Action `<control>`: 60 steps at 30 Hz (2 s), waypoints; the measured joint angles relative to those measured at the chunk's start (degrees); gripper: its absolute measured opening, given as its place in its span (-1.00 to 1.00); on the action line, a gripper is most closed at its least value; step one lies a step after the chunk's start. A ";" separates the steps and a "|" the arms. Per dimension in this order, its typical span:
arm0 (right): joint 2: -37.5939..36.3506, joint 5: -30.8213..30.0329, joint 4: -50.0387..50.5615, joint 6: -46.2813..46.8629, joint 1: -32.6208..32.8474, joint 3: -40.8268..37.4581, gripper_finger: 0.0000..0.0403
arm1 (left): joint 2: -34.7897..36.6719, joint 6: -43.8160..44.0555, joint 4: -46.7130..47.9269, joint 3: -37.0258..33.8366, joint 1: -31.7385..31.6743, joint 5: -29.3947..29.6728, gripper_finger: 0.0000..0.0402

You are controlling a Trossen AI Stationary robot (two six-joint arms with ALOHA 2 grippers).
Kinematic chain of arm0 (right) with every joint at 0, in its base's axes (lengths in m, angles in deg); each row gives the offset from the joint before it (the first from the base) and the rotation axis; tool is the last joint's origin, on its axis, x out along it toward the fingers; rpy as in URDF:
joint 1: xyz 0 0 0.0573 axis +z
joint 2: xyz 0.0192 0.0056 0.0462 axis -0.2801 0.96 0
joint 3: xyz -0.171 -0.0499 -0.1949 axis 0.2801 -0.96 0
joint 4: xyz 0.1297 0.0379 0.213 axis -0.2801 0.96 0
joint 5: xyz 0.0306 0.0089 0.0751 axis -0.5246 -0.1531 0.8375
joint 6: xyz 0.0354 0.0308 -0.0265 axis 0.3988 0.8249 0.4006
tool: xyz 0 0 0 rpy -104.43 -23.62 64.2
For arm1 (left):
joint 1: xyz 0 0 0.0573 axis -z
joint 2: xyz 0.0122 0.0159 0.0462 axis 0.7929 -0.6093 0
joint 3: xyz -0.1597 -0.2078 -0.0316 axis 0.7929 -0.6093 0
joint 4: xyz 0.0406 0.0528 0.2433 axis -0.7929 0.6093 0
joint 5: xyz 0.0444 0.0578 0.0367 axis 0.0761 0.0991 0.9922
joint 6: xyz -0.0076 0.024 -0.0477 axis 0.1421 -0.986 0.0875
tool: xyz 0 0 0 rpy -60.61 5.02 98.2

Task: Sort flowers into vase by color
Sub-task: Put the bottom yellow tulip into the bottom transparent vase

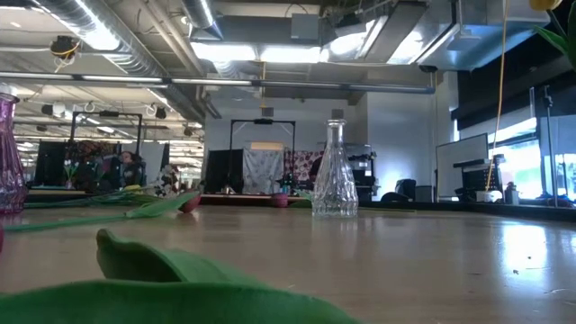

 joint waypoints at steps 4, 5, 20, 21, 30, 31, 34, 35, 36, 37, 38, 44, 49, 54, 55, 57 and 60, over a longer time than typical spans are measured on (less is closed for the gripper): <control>-5.45 -0.50 3.50 -2.59 0.00 0.00 -0.97 | 4.43 1.28 4.61 0.00 4.51 -0.16 -0.22; -6.81 -0.74 3.71 -2.83 -0.01 0.00 -0.96 | 5.25 1.28 4.48 0.00 5.35 -0.16 -0.22; -24.87 -0.01 13.61 -7.48 -0.04 -1.75 -0.98 | 6.74 -0.41 1.63 0.02 9.46 3.04 -0.23; -26.38 0.62 13.42 -6.74 -0.04 -2.64 -0.98 | 6.06 -0.28 1.41 0.02 9.36 3.93 -0.23; -37.19 6.10 12.88 -1.24 -0.04 -9.09 -0.99 | -1.01 1.91 -6.70 0.00 9.36 6.48 -0.24; -37.81 7.79 13.03 -1.13 -0.04 -9.56 -0.99 | -1.72 1.89 -7.69 0.00 9.31 6.50 -0.24; -39.91 11.59 13.62 -1.17 -0.04 -11.06 -0.99 | -3.79 2.46 -10.58 0.00 8.74 6.50 -0.24; -40.68 12.66 13.81 -1.33 -0.04 -11.54 -0.99 | -4.43 2.66 -11.39 0.00 8.48 6.54 -0.24; -41.50 13.98 14.07 -2.04 -0.04 -11.91 -0.99 | -5.11 2.81 -11.99 0.00 8.24 6.53 -0.24; -42.33 15.07 15.27 -3.36 -0.04 -11.93 -0.99 | -5.73 3.01 -12.83 0.00 8.04 6.53 -0.24; -43.16 15.32 17.06 -5.38 -0.04 -11.93 -0.99 | -6.18 3.06 -13.53 0.00 7.97 6.52 -0.24; -45.89 6.08 29.24 -16.67 -0.04 -7.18 -0.99 | -7.76 4.08 -16.26 0.00 8.05 6.39 -0.24; -45.70 -3.88 40.19 -21.16 -0.04 -4.10 -0.99 | -7.76 4.21 -17.06 0.00 7.82 6.53 -0.24; -47.05 -7.28 40.15 -21.78 -0.04 -6.52 -1.00 | -7.76 4.33 -18.05 0.00 6.75 6.51 -0.24; -47.37 -7.98 40.15 -21.92 -0.04 -7.27 -1.00 | -7.76 4.88 -18.03 0.00 6.49 6.53 -0.24; -47.84 -8.46 39.77 -21.97 -0.04 -8.93 -1.00 | -7.81 6.39 -18.01 0.00 5.89 6.50 -0.24; -48.97 -8.41 39.75 -21.87 -0.04 -11.39 -0.98 | -8.04 7.22 -17.87 0.00 5.06 6.39 -0.24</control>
